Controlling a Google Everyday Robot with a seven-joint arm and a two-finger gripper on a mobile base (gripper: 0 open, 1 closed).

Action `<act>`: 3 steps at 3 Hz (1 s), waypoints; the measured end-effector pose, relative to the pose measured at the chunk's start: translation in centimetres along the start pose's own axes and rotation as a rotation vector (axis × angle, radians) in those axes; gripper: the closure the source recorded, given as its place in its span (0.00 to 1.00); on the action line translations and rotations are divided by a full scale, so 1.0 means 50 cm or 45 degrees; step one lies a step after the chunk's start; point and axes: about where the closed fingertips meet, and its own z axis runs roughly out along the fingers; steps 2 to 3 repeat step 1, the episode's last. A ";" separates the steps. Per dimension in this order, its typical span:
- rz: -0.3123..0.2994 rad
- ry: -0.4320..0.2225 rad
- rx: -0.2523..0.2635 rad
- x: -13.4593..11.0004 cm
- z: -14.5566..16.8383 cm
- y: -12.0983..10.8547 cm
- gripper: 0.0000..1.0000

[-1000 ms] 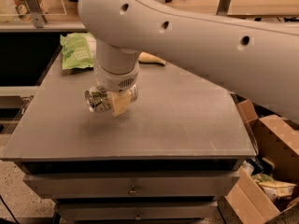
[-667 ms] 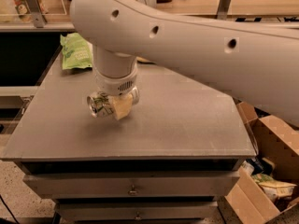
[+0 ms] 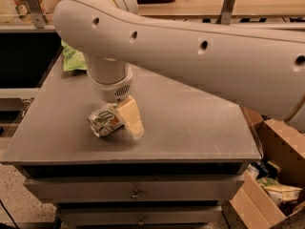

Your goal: Knock 7up can over

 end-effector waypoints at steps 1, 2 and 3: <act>0.000 0.000 0.000 0.000 0.000 0.000 0.00; 0.000 0.000 0.000 0.000 0.000 0.000 0.00; 0.000 0.000 0.000 0.000 0.000 0.000 0.00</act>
Offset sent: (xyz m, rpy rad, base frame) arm 0.0000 0.0000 0.0000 0.0000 0.0000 0.0000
